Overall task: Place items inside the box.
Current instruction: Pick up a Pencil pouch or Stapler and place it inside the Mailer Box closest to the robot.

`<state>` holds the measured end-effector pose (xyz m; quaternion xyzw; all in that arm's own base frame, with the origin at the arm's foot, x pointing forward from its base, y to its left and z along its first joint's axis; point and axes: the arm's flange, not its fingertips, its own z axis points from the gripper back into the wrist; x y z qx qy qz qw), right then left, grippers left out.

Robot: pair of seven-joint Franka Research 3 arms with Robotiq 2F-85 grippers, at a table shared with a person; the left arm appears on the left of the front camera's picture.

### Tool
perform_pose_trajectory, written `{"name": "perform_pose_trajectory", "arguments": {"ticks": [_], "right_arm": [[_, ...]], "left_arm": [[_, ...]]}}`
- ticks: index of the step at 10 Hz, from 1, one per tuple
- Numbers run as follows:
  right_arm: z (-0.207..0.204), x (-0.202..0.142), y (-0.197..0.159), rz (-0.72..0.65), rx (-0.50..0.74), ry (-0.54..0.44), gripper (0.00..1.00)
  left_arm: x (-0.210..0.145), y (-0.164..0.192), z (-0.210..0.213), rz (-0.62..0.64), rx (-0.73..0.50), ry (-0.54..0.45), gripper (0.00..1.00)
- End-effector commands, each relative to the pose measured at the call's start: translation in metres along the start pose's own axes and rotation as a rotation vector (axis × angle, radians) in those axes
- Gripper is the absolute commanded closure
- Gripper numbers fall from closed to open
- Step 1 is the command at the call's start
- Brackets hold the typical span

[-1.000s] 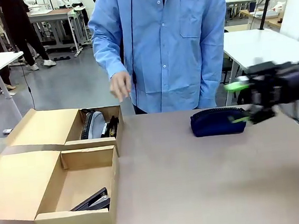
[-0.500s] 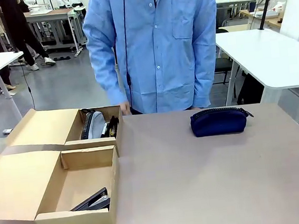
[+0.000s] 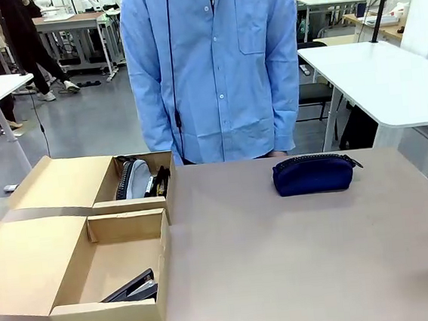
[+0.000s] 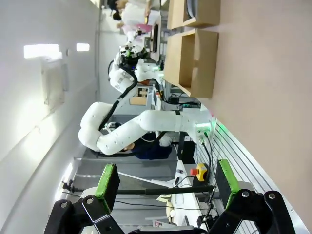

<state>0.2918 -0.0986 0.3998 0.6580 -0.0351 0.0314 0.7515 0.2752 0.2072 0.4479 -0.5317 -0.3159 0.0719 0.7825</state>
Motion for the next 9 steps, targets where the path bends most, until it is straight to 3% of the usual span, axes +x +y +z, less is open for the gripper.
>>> {"name": "perform_pose_trajectory", "arguments": {"ticks": [1,8,9], "right_arm": [[0.004,0.001,0.001,-0.018,-0.010,-0.021,0.00],[0.003,-0.001,-0.001,-0.002,-0.002,-0.011,0.00],[-0.006,0.028,0.011,0.177,-0.359,-0.045,0.00]], "left_arm": [[-0.004,-0.001,-0.002,-0.018,-0.025,-0.017,0.00],[-0.004,-0.001,-0.002,-0.018,-0.025,-0.017,0.00],[-0.004,-0.001,-0.002,-0.018,-0.025,-0.017,0.00]]}}
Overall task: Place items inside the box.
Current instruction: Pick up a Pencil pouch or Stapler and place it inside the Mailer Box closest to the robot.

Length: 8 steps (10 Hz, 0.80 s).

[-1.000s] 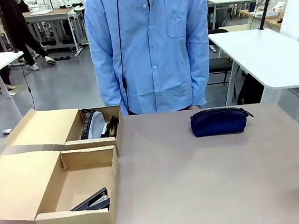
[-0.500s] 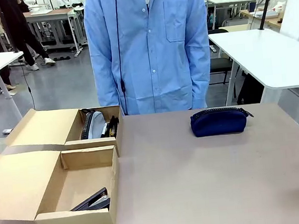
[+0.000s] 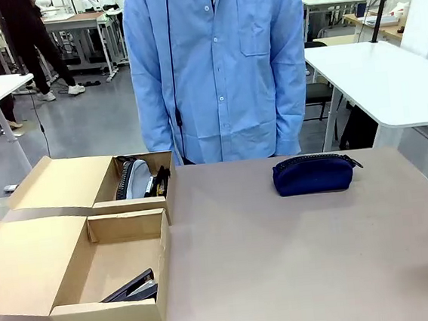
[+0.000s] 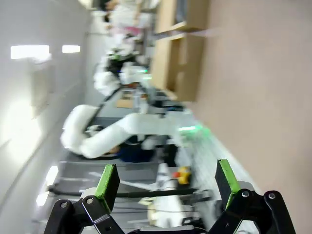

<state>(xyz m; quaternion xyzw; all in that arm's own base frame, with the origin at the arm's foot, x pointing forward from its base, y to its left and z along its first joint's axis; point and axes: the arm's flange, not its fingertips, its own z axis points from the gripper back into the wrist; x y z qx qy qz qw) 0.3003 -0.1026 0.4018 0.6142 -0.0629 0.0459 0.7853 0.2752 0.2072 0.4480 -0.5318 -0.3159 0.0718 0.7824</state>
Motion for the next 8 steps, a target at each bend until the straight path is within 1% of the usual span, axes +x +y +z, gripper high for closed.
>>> {"name": "perform_pose_trajectory", "arguments": {"ticks": [1,2,3,4,5,6,7,8], "right_arm": [[-0.009,0.054,0.019,0.313,-0.520,-0.059,0.00],[-0.002,0.090,0.024,0.459,-0.943,-0.139,0.00],[-0.011,0.113,0.028,0.543,-1.226,-0.165,0.00],[-0.027,0.128,0.032,0.668,-1.294,-0.153,0.00],[-0.040,0.136,0.035,0.719,-1.307,-0.172,0.00],[-0.046,0.136,0.040,0.709,-1.294,-0.191,0.00],[-0.043,0.126,0.043,0.646,-1.096,-0.147,0.00],[-0.037,0.151,0.057,0.553,-0.850,0.003,0.00]], "left_arm": [[-0.003,-0.001,-0.002,-0.018,-0.025,-0.017,0.00],[-0.003,-0.001,-0.002,-0.018,-0.025,-0.017,0.00],[-0.003,-0.001,-0.002,-0.018,-0.025,-0.017,0.00],[-0.003,-0.001,-0.002,-0.018,-0.025,-0.017,0.00],[-0.003,-0.001,-0.002,-0.018,-0.025,-0.017,0.00],[-0.003,-0.001,-0.002,-0.018,-0.025,-0.017,0.00],[-0.003,-0.001,-0.002,-0.018,-0.025,-0.017,0.00],[-0.003,-0.001,-0.002,-0.018,-0.025,-0.017,0.00]]}}
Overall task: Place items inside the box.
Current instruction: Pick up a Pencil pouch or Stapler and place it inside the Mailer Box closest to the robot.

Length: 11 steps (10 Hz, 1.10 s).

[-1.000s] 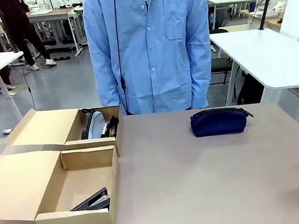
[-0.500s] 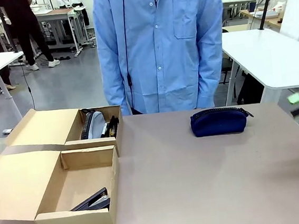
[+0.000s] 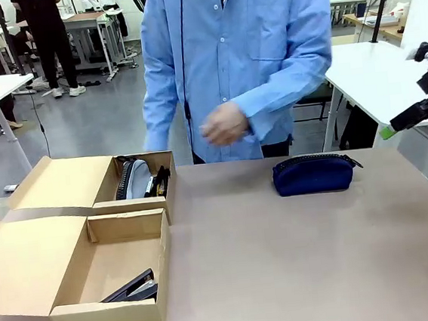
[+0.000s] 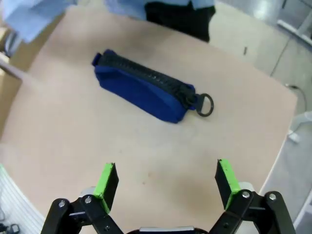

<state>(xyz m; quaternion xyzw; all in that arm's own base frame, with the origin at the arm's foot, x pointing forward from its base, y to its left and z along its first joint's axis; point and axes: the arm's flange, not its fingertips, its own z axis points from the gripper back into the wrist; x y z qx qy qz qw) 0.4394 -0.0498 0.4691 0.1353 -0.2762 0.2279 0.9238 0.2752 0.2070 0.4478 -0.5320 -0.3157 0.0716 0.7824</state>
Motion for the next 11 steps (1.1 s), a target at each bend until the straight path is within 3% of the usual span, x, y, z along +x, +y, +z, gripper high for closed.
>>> {"name": "perform_pose_trajectory", "arguments": {"ticks": [1,2,4,8,11], "right_arm": [[0.002,0.002,-0.004,-0.056,0.137,0.045,0.00],[0.000,0.000,0.000,0.000,0.000,0.000,0.00],[-0.010,-0.007,-0.011,-0.019,0.024,0.043,0.00],[-0.032,0.019,-0.010,0.189,0.066,-0.010,0.00],[-0.044,0.024,-0.021,0.209,0.100,0.023,0.00]], "left_arm": [[-0.003,-0.001,-0.002,-0.018,-0.024,-0.018,0.00],[-0.003,-0.001,-0.002,-0.018,-0.024,-0.018,0.00],[-0.003,-0.001,-0.002,-0.018,-0.024,-0.018,0.00],[-0.003,-0.001,-0.002,-0.018,-0.024,-0.018,0.00],[-0.003,-0.001,-0.002,-0.018,-0.024,-0.018,0.00]]}}
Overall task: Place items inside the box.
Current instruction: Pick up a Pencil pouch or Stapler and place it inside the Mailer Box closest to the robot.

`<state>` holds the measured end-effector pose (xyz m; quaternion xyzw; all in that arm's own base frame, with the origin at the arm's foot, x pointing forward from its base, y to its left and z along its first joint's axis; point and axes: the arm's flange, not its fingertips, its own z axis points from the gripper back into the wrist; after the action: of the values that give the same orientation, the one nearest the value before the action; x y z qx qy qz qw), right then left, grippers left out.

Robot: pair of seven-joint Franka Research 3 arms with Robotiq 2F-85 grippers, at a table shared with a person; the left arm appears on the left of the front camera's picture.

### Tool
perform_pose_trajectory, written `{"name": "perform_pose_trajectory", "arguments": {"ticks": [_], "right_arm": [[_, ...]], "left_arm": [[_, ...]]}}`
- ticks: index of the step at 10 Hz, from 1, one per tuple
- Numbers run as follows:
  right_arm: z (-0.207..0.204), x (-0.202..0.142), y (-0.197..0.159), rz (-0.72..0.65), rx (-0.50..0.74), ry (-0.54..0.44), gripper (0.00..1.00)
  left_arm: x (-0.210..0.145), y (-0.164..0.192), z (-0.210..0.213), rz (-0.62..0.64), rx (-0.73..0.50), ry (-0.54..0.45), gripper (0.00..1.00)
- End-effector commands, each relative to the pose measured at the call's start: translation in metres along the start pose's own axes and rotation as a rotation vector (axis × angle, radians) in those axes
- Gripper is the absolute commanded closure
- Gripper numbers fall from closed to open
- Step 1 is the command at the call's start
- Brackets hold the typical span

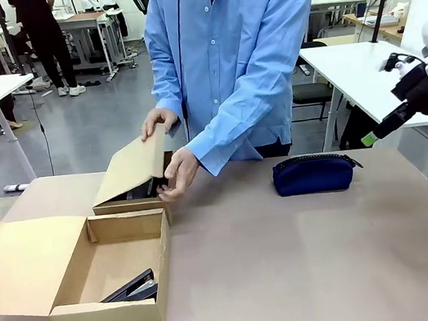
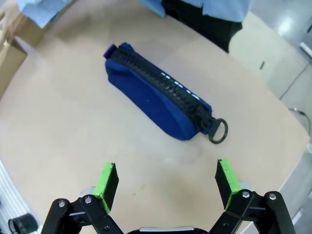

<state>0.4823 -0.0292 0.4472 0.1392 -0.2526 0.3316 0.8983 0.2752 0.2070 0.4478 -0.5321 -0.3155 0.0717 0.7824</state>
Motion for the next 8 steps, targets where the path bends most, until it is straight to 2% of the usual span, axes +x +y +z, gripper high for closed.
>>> {"name": "perform_pose_trajectory", "arguments": {"ticks": [1,2,3,4,6,7,8], "right_arm": [[0.003,-0.009,-0.014,0.032,0.037,-0.042,0.00],[0.002,-0.011,-0.015,0.063,0.047,-0.053,0.00],[-0.007,-0.006,-0.017,0.205,0.072,-0.082,0.00],[-0.029,0.004,-0.021,0.336,0.115,-0.013,0.00],[-0.066,0.023,-0.034,0.400,0.152,0.052,0.00],[-0.075,0.029,-0.037,0.395,0.133,0.093,0.00],[-0.073,0.029,-0.036,0.415,0.139,0.049,0.00]], "left_arm": [[-0.003,-0.001,-0.002,-0.019,-0.024,-0.018,0.00],[-0.003,-0.001,-0.002,-0.019,-0.024,-0.018,0.00],[-0.003,-0.001,-0.002,-0.019,-0.024,-0.018,0.00],[-0.003,-0.001,-0.002,-0.019,-0.024,-0.018,0.00],[-0.003,-0.001,-0.002,-0.019,-0.024,-0.018,0.00],[-0.003,-0.001,-0.002,-0.019,-0.024,-0.018,0.00],[-0.003,-0.001,-0.002,-0.019,-0.024,-0.018,0.00]]}}
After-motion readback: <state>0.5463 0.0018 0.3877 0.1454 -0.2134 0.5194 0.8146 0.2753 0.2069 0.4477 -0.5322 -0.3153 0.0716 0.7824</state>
